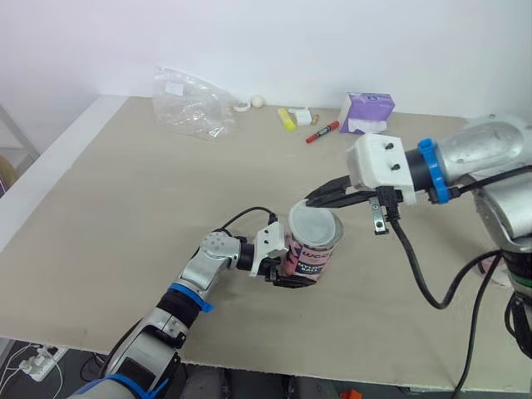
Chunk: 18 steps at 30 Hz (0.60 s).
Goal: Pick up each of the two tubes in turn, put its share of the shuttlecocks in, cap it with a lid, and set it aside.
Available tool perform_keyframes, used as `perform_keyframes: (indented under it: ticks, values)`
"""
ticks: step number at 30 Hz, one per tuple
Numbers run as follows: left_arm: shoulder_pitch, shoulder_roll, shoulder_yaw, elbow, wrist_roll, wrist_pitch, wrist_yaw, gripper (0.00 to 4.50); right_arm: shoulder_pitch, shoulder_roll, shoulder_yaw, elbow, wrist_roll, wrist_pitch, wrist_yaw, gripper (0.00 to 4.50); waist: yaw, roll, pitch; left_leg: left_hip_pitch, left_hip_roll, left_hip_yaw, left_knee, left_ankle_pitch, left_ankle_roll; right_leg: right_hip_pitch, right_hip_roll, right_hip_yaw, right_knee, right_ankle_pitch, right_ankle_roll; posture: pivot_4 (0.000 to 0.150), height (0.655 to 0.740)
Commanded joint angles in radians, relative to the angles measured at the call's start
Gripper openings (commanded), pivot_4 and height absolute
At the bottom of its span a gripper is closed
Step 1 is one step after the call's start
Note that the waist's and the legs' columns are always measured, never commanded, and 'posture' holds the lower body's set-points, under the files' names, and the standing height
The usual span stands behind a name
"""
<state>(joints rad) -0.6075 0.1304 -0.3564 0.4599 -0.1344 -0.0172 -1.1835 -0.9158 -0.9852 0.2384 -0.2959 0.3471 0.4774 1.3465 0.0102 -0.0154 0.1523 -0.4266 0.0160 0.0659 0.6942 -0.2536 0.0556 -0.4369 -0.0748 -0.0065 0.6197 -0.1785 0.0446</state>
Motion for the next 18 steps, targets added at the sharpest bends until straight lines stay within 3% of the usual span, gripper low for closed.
perform_keyframes:
  ticks: [1, 18]
  values:
    - [0.016, 0.006, -0.008, -0.007, 0.013, 0.013, 0.007, 3.36, -0.033, -0.015, -0.031, 0.001, 0.001, 0.000, 0.029, 0.05, 0.000, 0.000, 0.000, 0.000, 0.000, 0.000, 0.000, 0.000, 0.000, 0.000, 0.000, 0.000, 0.000, 0.000, 0.000, 0.150, 0.7400]
    - [0.012, 0.009, -0.008, -0.002, 0.018, 0.013, 0.007, 3.36, 0.036, -0.054, -0.033, 0.029, -0.082, -0.120, 0.077, 0.05, 0.000, 0.000, 0.000, 0.000, 0.000, 0.000, 0.000, 0.000, 0.000, 0.000, 0.000, 0.000, 0.000, 0.000, -0.001, 0.150, 0.7400]
